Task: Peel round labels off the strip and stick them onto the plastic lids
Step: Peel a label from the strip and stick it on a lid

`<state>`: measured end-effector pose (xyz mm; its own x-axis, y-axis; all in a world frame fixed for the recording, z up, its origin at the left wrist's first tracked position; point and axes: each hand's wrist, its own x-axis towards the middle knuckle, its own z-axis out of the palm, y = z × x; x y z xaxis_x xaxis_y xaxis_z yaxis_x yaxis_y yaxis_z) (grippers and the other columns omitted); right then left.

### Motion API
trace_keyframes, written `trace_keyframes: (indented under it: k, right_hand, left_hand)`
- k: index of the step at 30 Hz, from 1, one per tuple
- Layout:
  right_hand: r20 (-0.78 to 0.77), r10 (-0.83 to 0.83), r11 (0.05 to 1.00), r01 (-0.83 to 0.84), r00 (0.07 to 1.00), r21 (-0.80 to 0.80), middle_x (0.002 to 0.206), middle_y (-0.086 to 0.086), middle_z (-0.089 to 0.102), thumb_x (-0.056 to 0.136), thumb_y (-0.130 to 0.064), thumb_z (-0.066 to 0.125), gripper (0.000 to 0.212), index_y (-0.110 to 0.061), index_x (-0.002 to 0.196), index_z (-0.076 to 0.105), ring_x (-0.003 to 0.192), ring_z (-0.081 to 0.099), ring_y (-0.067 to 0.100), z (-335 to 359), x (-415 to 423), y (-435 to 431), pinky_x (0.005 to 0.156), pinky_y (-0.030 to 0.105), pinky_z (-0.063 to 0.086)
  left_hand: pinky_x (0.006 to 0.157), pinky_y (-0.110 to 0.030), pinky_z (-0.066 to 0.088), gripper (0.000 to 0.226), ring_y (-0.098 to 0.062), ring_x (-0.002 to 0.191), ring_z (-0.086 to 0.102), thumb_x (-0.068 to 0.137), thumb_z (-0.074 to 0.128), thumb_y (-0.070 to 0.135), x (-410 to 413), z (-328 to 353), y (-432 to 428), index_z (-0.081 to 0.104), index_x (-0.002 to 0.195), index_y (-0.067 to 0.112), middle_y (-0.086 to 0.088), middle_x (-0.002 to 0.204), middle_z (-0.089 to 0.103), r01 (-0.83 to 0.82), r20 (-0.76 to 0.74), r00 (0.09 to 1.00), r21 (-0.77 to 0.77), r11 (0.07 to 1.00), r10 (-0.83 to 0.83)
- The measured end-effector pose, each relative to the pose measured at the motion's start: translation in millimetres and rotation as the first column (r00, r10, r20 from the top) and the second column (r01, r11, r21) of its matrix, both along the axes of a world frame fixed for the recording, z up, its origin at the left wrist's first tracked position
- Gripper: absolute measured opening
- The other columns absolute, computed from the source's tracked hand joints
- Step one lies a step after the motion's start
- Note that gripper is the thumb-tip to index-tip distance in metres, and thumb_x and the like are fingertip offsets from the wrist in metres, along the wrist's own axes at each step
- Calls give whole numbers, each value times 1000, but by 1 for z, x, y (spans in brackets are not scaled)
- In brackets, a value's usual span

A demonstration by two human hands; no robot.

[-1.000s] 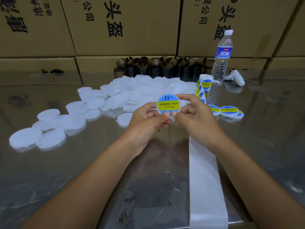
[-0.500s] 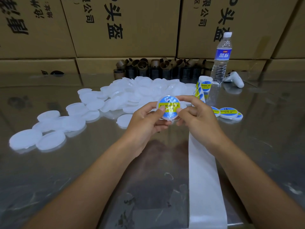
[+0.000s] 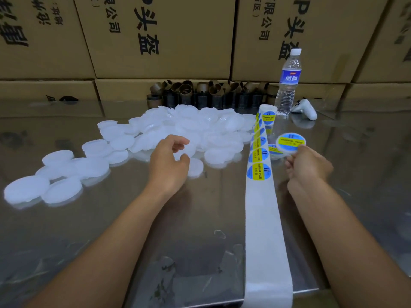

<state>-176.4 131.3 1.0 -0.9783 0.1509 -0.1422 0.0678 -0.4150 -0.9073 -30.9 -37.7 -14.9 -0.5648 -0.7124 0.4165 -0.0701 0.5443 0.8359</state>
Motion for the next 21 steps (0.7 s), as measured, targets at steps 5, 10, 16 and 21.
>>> trace_keyframes:
  k: [5, 10, 16, 21]
  right_hand:
    - [71, -100, 994, 102, 992, -28, 96, 11, 60, 92, -8, 55, 25, -3, 115, 62, 55, 52, 9, -1, -7, 4, 49, 18, 49]
    - [73, -27, 995, 19, 997, 102, 82, 1, 53, 92, -8, 50, 22, -8, 112, 58, 62, 49, 13, -5, -9, 9, 60, 23, 44]
    - [-43, -28, 977, 36, 999, 208, 80, 2, 56, 91, -3, 45, 28, -2, 115, 60, 75, 53, 18, -3, -3, -4, 59, 18, 40]
    - [-475, 305, 861, -25, 825, 509, 78, -8, 58, 86, 2, 47, 21, -14, 88, 60, 69, 55, 8, -8, 28, -20, 58, 6, 40]
  left_hand:
    - [87, -14, 26, 25, -16, 120, 44, 91, 59, 10, 1, -10, 0, 61, 114, 19, 5, 116, 51, 90, 229, 972, -184, 979, -47]
    - [92, -20, 27, 32, -21, 126, 42, 92, 58, 18, 1, -11, 4, 60, 124, 21, -2, 131, 52, 184, 370, 925, -241, 953, -85]
    - [87, -32, 37, 14, -24, 103, 48, 91, 57, 13, 1, -11, 4, 69, 98, 12, -4, 103, 60, 244, 416, 904, -322, 915, -94]
    - [90, -27, 35, 10, -14, 110, 49, 90, 64, 27, 2, -10, 3, 71, 94, 22, 7, 108, 65, 216, 367, 925, -298, 930, -97]
